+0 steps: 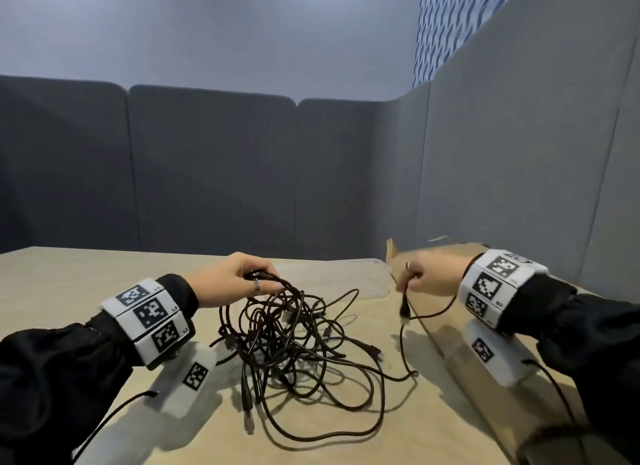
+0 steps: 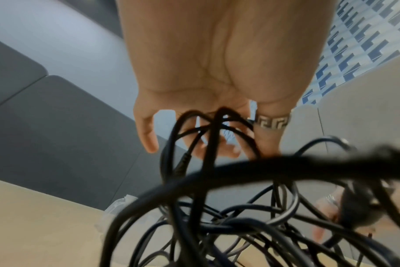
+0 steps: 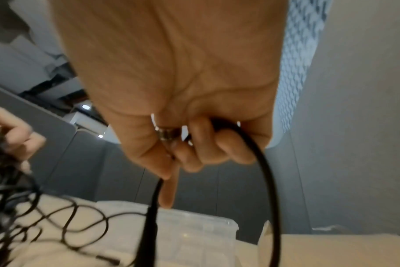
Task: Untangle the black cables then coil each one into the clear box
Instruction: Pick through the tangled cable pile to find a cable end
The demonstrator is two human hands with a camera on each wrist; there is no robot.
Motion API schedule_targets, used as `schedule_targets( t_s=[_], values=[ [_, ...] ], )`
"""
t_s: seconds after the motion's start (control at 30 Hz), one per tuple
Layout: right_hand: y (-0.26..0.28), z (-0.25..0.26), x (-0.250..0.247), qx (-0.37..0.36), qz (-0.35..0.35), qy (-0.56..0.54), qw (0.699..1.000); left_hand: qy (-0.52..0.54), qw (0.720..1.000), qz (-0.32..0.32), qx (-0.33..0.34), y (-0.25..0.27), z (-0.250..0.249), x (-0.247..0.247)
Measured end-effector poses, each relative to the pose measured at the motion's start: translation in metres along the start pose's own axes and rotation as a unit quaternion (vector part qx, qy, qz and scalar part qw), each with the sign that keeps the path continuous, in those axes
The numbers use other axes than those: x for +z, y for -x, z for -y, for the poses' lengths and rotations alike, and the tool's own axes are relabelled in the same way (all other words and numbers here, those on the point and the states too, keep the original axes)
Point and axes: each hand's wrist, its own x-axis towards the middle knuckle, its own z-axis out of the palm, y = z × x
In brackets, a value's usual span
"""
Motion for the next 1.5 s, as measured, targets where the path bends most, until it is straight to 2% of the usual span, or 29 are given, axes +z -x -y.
schedule_targets(
  t_s=[0.07,0.13,0.2,0.27,0.33,0.43,0.57,0.7,0.77,0.83,0.93,1.03,1.1,1.23,1.3,1.4,1.43,1.5],
  values=[
    [0.004,0.007,0.011,0.004,0.032,0.045,0.998,-0.007,1.0,-0.007,0.001,-0.001,-0.001,-0.001],
    [0.005,0.022,0.015,-0.031,-0.022,0.042,0.998,-0.003,1.0,-0.01,0.0,-0.002,-0.001,-0.001],
    [0.002,0.045,0.014,-0.102,-0.094,-0.051,0.989,0.006,1.0,0.004,0.004,-0.002,-0.003,0.001],
    [-0.002,0.067,0.013,-0.171,-0.127,-0.162,0.964,0.024,0.999,0.003,0.021,-0.002,-0.003,0.003],
    [-0.007,0.083,0.012,-0.199,-0.098,-0.197,0.955,0.052,0.998,-0.002,0.039,-0.003,-0.003,0.005],
    [-0.022,0.093,0.019,-0.219,-0.003,-0.277,0.935,0.042,0.998,-0.015,0.047,-0.003,0.0,0.006],
    [-0.031,0.091,0.025,-0.198,0.074,-0.422,0.882,0.003,0.998,-0.068,0.018,-0.004,0.009,0.002],
    [-0.029,0.087,0.027,-0.183,0.134,-0.505,0.832,-0.04,0.995,-0.086,-0.014,-0.003,0.008,0.001],
    [-0.027,0.084,0.027,-0.171,0.161,-0.524,0.819,-0.023,0.996,-0.081,-0.011,-0.001,0.006,0.001],
    [-0.025,0.083,0.024,-0.165,0.169,-0.523,0.819,0.03,0.998,-0.061,0.002,0.002,0.001,0.0],
    [-0.025,0.081,0.016,-0.165,0.107,-0.507,0.839,0.095,0.995,-0.008,0.014,0.009,-0.011,-0.003],
    [-0.024,0.074,0.003,-0.174,0.036,-0.498,0.849,0.096,0.994,-0.024,0.037,0.008,-0.011,-0.006],
    [-0.02,0.07,-0.005,-0.166,0.008,-0.546,0.822,0.093,0.993,-0.06,0.048,0.004,-0.01,-0.008],
    [-0.015,0.06,-0.014,-0.111,-0.086,-0.663,0.735,0.085,0.991,-0.083,0.057,0.002,-0.006,-0.014],
    [-0.013,0.051,-0.018,-0.084,-0.133,-0.694,0.703,0.07,0.992,-0.089,0.06,0.002,-0.001,-0.018],
    [-0.008,0.043,-0.022,-0.064,-0.155,-0.733,0.659,0.059,0.992,-0.091,0.06,0.002,-0.002,-0.023],
    [-0.006,0.042,-0.022,-0.062,-0.166,-0.741,0.648,0.055,0.993,-0.087,0.055,0.001,-0.001,-0.025],
    [-0.005,0.044,-0.02,-0.053,-0.192,-0.729,0.655,0.011,0.996,-0.086,0.037,0.0,0.0,-0.027]
  ],
)
